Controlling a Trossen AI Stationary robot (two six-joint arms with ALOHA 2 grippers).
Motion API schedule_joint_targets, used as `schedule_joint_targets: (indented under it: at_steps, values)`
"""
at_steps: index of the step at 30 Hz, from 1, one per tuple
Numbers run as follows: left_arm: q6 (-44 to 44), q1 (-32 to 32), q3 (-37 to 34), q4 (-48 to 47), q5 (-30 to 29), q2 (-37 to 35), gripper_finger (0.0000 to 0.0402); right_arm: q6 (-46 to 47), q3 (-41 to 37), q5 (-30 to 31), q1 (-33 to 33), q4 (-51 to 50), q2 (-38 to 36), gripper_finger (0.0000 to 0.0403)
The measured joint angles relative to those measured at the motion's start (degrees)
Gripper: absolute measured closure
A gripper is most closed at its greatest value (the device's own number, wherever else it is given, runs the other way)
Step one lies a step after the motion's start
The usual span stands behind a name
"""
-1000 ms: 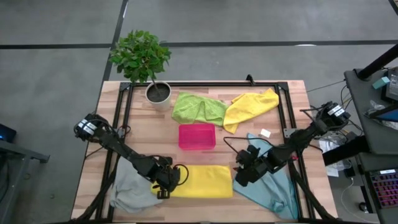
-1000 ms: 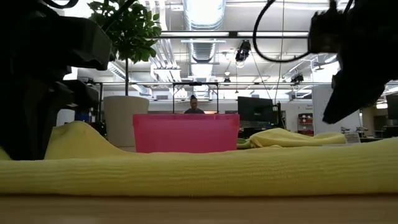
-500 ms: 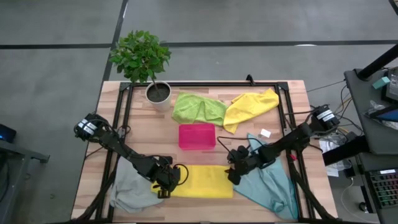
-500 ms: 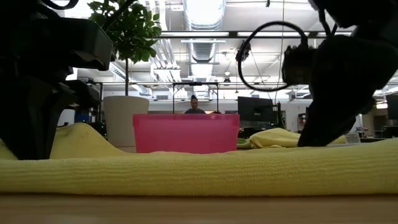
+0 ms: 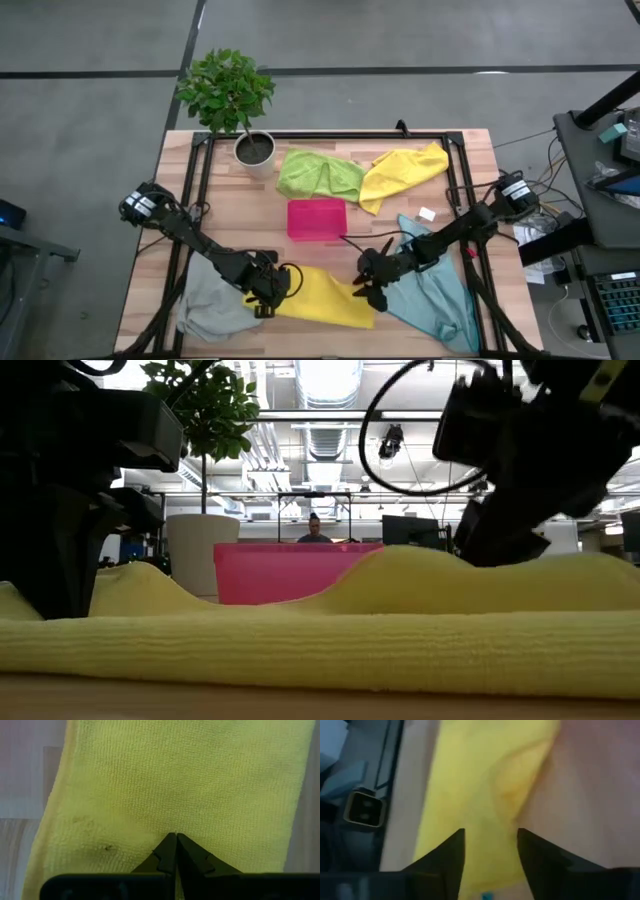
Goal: Fold microfiber towels
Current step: Fold the bottom yellow microfiber cloth
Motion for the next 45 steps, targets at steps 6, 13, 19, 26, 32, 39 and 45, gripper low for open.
schedule_joint_targets:
  at_steps: [6,13,19,26,32,39,45]
  values:
    - [0.0,0.0,-0.04,0.01,-0.28,0.0,0.0402,-1.92,0.32,-1.25,2.4,-0.15,-1.11,0.0325]
    - [0.0,0.0,-0.04,0.0,-0.39,0.0,0.0401,-3.77,0.33,-0.33,1.94,-2.61,-1.95,0.039]
    - [0.0,0.0,-0.04,0.0,-0.44,0.0,0.0401,-3.25,0.37,5.2,0.66,-6.67,-1.86,0.0393]
    - [0.0,0.0,-0.09,0.02,-0.44,0.0,0.0402,-4.63,0.37,12.62,-0.02,-9.03,-0.98,0.0392]
    - [0.0,0.0,-0.09,0.02,-0.44,0.0,0.0401,-4.54,0.37,8.34,-3.15,-8.91,-1.01,0.0343]
    - [0.03,0.0,-0.09,0.02,-0.44,0.0,0.0402,-5.08,0.37,2.08,-6.57,-7.86,-0.6,0.0248]
    - [0.2,0.07,-0.17,0.07,-0.47,0.0,0.0401,-7.02,0.43,0.45,-7.38,-2.68,0.97,0.019]
